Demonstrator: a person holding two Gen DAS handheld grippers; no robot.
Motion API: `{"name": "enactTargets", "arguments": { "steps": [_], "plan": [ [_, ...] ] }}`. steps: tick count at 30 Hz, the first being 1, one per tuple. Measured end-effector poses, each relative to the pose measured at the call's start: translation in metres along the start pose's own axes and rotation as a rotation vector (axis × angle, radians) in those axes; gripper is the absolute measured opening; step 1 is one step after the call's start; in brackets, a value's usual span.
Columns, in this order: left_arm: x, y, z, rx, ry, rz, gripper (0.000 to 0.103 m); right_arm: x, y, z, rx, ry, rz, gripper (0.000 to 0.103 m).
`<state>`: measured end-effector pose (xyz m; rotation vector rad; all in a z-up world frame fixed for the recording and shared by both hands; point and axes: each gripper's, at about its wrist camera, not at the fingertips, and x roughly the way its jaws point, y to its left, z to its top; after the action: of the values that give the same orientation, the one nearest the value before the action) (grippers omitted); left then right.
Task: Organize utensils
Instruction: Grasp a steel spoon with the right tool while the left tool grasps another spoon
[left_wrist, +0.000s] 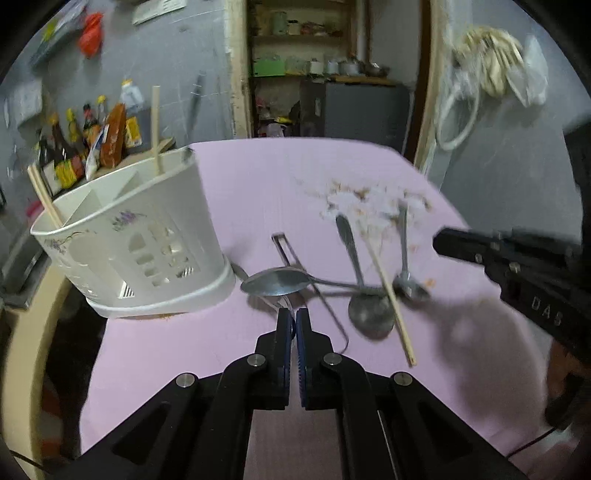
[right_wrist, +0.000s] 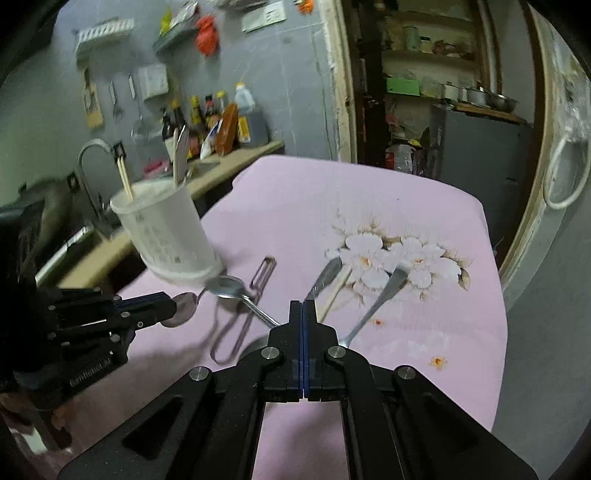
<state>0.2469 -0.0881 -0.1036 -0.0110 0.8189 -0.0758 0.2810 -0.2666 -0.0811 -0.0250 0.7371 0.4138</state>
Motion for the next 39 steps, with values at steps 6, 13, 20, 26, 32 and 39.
{"name": "enactTargets", "arguments": {
  "steps": [6,13,20,26,32,39],
  "plan": [
    [0.003,0.018,0.012,-0.077,0.011,-0.042,0.003,0.011,-0.004,-0.011,-0.034,0.055,-0.027,0.0],
    [0.014,0.013,-0.004,-0.054,0.053,-0.071,0.003,0.019,0.0,-0.033,-0.124,0.142,-0.057,0.047],
    [0.027,-0.002,-0.017,0.022,0.1,-0.059,0.004,0.034,0.012,-0.032,-0.239,0.19,-0.089,0.031],
    [0.037,-0.004,-0.023,0.033,0.148,-0.046,0.006,0.046,0.016,-0.03,-0.288,0.204,-0.101,0.024],
    [0.039,-0.008,-0.027,0.069,0.159,0.012,0.017,0.045,0.017,-0.032,-0.311,0.195,-0.117,0.024],
    [0.041,-0.014,-0.031,0.132,0.165,0.073,0.019,0.044,0.019,-0.036,-0.33,0.181,-0.13,0.021]
  ]
}}
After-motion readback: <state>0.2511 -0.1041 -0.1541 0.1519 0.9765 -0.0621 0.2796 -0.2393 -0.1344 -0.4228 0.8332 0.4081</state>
